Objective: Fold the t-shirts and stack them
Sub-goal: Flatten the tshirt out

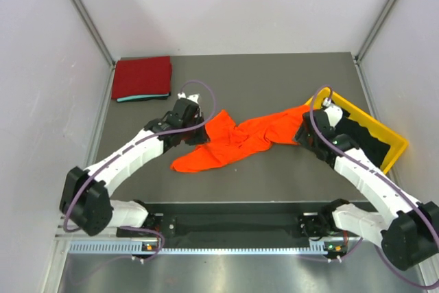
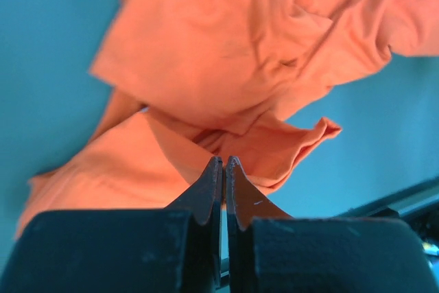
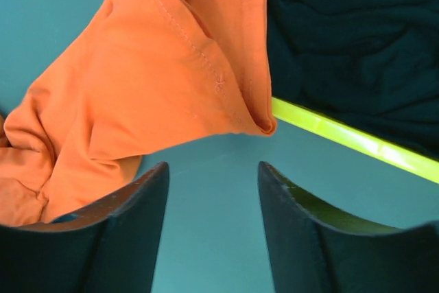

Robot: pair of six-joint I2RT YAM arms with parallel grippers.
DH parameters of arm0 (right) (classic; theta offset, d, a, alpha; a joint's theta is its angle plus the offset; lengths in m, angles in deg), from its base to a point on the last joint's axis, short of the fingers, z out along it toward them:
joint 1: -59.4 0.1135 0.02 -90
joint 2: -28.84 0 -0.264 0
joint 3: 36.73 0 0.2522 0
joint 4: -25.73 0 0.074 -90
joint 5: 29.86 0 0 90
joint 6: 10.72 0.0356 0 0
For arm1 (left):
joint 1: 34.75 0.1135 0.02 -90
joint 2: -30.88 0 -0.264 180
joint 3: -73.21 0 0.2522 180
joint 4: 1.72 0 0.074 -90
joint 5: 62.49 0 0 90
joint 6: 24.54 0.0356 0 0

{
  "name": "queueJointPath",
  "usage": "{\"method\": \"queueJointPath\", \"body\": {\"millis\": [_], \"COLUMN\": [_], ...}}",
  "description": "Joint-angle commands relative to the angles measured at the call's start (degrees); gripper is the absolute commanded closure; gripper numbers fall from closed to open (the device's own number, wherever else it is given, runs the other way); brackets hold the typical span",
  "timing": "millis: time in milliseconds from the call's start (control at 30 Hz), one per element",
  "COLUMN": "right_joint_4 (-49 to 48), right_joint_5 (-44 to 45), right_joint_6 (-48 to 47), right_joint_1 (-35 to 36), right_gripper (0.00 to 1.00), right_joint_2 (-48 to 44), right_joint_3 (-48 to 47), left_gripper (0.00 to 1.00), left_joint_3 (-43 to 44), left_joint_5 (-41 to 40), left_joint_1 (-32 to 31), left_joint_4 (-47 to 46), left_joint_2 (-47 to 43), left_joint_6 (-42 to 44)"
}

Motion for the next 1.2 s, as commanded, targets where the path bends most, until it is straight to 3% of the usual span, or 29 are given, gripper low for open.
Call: {"method": "queueJointPath", "body": {"millis": [0, 233, 500, 600, 733, 867, 1167], "right_joint_4": [-1.52, -6.98, -3.12, -2.86, -3.03, -4.78, -6.37], "right_joint_5": [0.45, 0.27, 2.73, -1.03, -7.81, -12.38, -18.19], "right_joint_6": [2.08, 1.92, -2.3, -8.1, -14.34, -15.41, -17.42], "right_joint_1": [-0.64, -0.64, -0.64, -0.64, -0.55, -0.64, -0.46], "right_gripper": [0.43, 0.37, 0.39, 0.39, 0.39, 0.39, 0.4], "right_joint_2": [0.52, 1.13, 3.94, 7.19, 10.0, 11.15, 14.23], "right_joint_3": [-0.79, 1.24, -8.15, -12.02, -15.37, -15.11, -15.9], "left_gripper": [1.0, 1.0, 1.0, 1.0, 1.0, 1.0, 1.0], "left_joint_3": [-1.31, -0.27, 2.11, 3.6, 5.8, 7.12, 8.17], "left_joint_5": [-7.72, -12.47, -22.03, -27.22, -30.67, -29.18, -34.09], "left_joint_1": [-0.01, 0.25, 1.22, 2.97, 7.8, 16.75, 20.47], "left_joint_4": [4.02, 6.74, 13.24, 16.15, 20.72, 21.69, 22.22], "left_joint_2": [-5.53, -11.42, -18.1, -19.86, -21.97, -23.56, -26.1], "left_joint_6": [-1.07, -1.34, -1.6, -0.03, 4.45, 7.8, 9.21]}}
